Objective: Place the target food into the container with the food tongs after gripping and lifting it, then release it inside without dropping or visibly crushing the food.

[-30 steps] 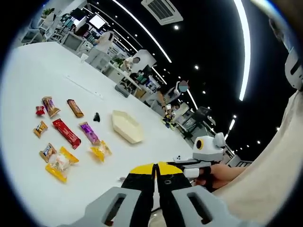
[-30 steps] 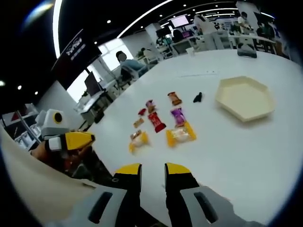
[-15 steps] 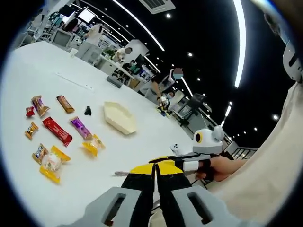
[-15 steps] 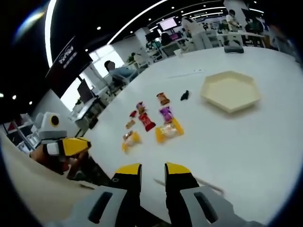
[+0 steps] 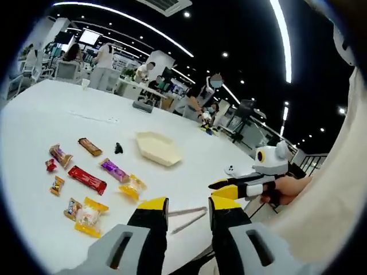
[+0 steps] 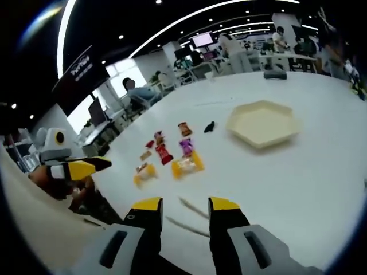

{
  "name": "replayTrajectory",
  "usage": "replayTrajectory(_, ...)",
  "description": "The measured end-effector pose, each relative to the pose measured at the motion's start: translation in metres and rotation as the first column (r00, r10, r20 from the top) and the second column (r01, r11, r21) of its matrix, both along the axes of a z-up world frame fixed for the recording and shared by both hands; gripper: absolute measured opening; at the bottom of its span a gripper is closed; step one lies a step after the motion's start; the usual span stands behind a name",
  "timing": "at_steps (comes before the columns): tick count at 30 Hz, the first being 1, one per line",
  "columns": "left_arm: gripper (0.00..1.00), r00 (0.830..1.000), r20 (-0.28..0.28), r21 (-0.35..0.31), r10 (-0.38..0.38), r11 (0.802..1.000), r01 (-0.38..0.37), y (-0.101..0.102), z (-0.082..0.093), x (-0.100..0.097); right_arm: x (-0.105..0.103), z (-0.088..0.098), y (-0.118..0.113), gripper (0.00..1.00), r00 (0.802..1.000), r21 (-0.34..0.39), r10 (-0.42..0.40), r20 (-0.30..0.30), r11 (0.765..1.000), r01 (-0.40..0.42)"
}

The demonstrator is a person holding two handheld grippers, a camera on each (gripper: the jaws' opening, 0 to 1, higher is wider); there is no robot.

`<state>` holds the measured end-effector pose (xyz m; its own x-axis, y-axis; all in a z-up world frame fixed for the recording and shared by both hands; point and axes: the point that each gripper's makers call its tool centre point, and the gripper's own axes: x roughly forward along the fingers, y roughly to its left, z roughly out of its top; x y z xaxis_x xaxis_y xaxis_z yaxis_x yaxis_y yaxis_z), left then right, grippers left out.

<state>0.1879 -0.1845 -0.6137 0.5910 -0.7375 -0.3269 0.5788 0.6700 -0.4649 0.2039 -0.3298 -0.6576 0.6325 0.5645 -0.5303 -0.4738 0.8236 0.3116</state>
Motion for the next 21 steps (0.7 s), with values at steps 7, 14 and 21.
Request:
replayTrajectory(7, 0.33, 1.000, 0.026, 0.074, 0.011, 0.997, -0.013, 0.013, -0.005, 0.002, 0.006, 0.012, -0.020, 0.52, 0.992, -0.072, 0.035, 0.122, 0.997, -0.026)
replayTrajectory(14, 0.46, 0.995, 0.070, 0.094, 0.071, 0.993, -0.077, 0.014, -0.001, 0.008, 0.011, 0.017, -0.053, 0.64, 0.987, -0.050, -0.044, 0.155, 0.997, 0.053)
replayTrajectory(21, 0.48, 0.989, 0.108, 0.133, 0.101, 0.984, -0.115, 0.008, 0.003, 0.008, 0.012, 0.024, -0.070, 0.67, 0.979, -0.007, -0.075, 0.187, 0.997, 0.078)
